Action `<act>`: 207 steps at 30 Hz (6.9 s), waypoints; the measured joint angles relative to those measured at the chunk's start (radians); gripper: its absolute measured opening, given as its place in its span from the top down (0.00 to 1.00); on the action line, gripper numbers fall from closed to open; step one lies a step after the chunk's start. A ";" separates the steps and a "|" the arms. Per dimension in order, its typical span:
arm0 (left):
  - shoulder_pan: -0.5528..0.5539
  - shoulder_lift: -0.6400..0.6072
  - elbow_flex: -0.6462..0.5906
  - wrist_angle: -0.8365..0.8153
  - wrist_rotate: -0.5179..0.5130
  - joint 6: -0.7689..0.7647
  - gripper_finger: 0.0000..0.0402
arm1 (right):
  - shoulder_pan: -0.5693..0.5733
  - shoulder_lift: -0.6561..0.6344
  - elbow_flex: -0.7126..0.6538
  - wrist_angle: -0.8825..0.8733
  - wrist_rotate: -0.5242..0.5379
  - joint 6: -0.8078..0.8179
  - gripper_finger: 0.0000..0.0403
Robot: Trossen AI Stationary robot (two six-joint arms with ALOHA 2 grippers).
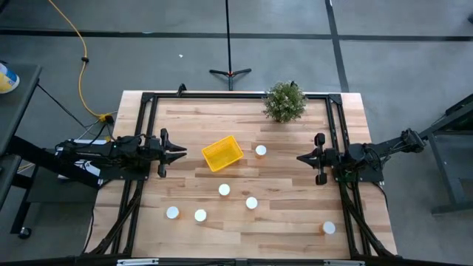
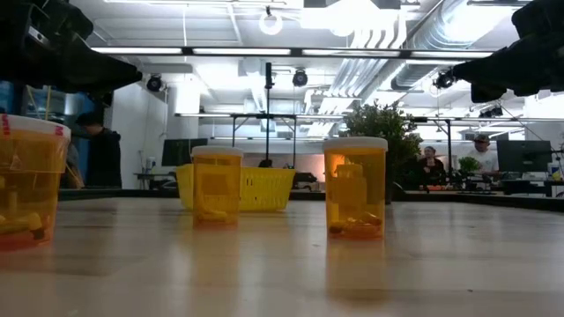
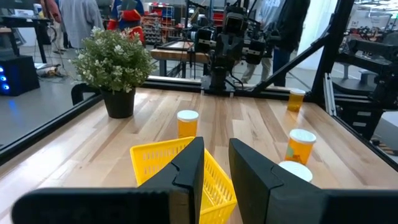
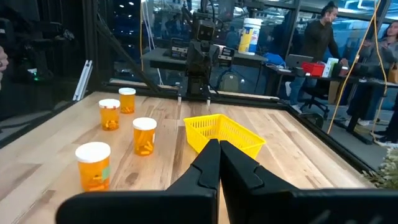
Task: Pick and place pill bottles into a basket
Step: Put the yellow pill bottle into the bin
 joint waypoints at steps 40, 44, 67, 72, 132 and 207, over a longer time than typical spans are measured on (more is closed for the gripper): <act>0.000 0.224 0.120 0.244 0.124 0.030 0.28 | 0.000 0.710 0.559 -0.155 0.186 0.399 0.30; 0.000 0.224 0.120 0.240 0.134 0.030 0.28 | 0.000 0.803 0.673 -0.263 0.155 0.592 0.31; 0.000 0.224 0.120 0.228 0.134 0.027 0.28 | 0.134 1.392 1.398 -1.029 0.033 1.382 0.31; 0.000 0.224 0.120 0.229 0.134 0.027 0.28 | 0.134 1.495 1.521 -1.097 -0.036 1.429 0.31; 0.000 0.224 0.120 0.182 0.122 0.002 0.28 | 0.155 1.885 1.641 -0.944 0.071 1.262 0.26; 0.000 0.224 0.120 0.175 0.121 0.008 0.28 | 0.251 2.005 1.642 -0.999 0.232 1.207 0.25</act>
